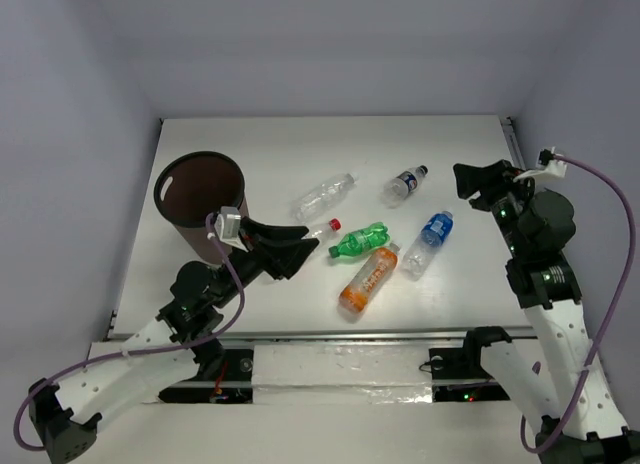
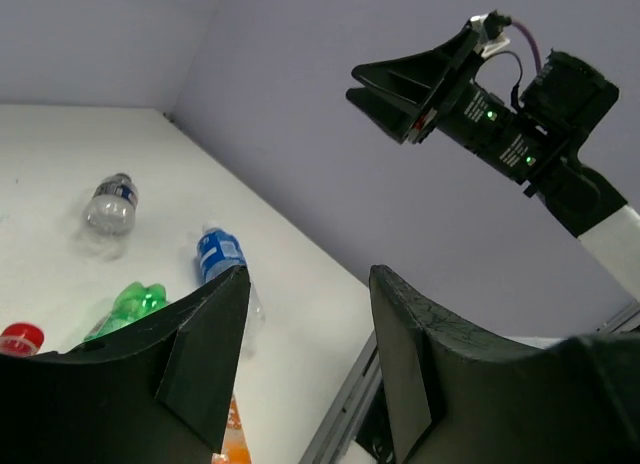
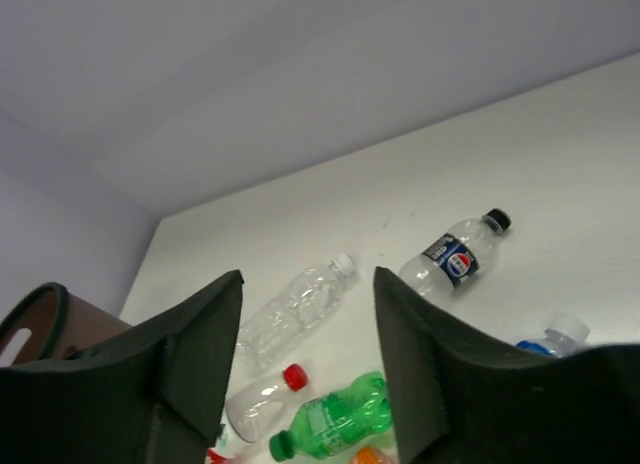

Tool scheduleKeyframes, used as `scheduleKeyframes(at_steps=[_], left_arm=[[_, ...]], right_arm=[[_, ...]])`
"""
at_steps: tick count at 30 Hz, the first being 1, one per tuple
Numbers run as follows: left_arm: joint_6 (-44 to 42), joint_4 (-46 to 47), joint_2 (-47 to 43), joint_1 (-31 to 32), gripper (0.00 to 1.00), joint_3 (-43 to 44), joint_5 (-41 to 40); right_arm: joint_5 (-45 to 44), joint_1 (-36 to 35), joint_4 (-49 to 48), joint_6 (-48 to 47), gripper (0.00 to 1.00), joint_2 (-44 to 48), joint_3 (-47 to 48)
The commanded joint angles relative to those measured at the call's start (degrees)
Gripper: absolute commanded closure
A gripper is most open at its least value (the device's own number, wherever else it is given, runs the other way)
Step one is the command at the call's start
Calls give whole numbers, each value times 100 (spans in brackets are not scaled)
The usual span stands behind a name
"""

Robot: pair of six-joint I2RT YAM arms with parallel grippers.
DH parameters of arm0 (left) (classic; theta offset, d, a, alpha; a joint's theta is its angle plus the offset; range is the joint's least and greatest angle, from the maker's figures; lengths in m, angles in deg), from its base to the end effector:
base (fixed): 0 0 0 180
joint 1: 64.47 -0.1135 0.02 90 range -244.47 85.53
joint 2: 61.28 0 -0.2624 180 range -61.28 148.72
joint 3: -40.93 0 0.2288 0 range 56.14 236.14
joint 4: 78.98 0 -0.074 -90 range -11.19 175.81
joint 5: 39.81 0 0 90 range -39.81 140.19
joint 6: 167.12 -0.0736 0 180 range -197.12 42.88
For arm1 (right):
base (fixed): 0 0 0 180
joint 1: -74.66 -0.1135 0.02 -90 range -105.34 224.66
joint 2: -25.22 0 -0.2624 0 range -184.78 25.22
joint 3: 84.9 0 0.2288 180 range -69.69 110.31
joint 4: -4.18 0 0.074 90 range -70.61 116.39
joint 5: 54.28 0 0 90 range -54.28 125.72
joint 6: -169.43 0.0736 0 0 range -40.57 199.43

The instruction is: Put the plastic bottles in the bin

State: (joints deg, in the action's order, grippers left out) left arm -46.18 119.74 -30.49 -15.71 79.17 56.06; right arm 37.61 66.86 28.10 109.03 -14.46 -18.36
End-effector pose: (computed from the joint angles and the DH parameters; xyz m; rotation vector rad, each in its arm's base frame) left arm 0.0956 -0.1204 0.3424 0.2852 1.1774 -1.2898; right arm 0.1676 0.0254 0.3920 0.2657 1.5214 0.5453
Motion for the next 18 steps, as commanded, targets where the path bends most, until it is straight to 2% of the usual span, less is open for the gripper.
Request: scheduleKeyframes(at_steps=[1, 2, 3, 6, 10, 13, 15, 16, 17, 18], left_arm=[[0, -359, -178, 29, 52, 360, 11], [0, -483, -291, 29, 54, 395, -7], [9, -606, -362, 29, 56, 500, -15], [0, -1160, -599, 29, 61, 798, 28], [-307, -2054, -942, 29, 72, 1133, -313], [-615, -2661, -1118, 29, 97, 1458, -847], [-816, -3347, -1066, 29, 100, 1739, -1200], [-878, -3558, -1040, 29, 100, 1793, -1298], [-940, -3830, -1013, 29, 100, 1819, -1368], [-1036, -3902, -1004, 29, 100, 1785, -1508]], right_arm=[[144, -3, -168, -147, 52, -179, 35], [223, -3, -211, -183, 60, -276, 17], [224, -3, -186, -192, 82, -399, 52], [32, -3, 25, -262, 100, -1014, 184], [-224, -3, -88, -192, 100, -1708, 123], [-514, -3, -185, -122, 100, -2236, 149], [-707, -3, -247, -139, 100, -2631, 219], [-760, -3, -230, -165, 97, -2789, 272], [-752, -3, -221, -200, 89, -2965, 385], [-760, -3, -186, -218, 74, -3332, 456]])
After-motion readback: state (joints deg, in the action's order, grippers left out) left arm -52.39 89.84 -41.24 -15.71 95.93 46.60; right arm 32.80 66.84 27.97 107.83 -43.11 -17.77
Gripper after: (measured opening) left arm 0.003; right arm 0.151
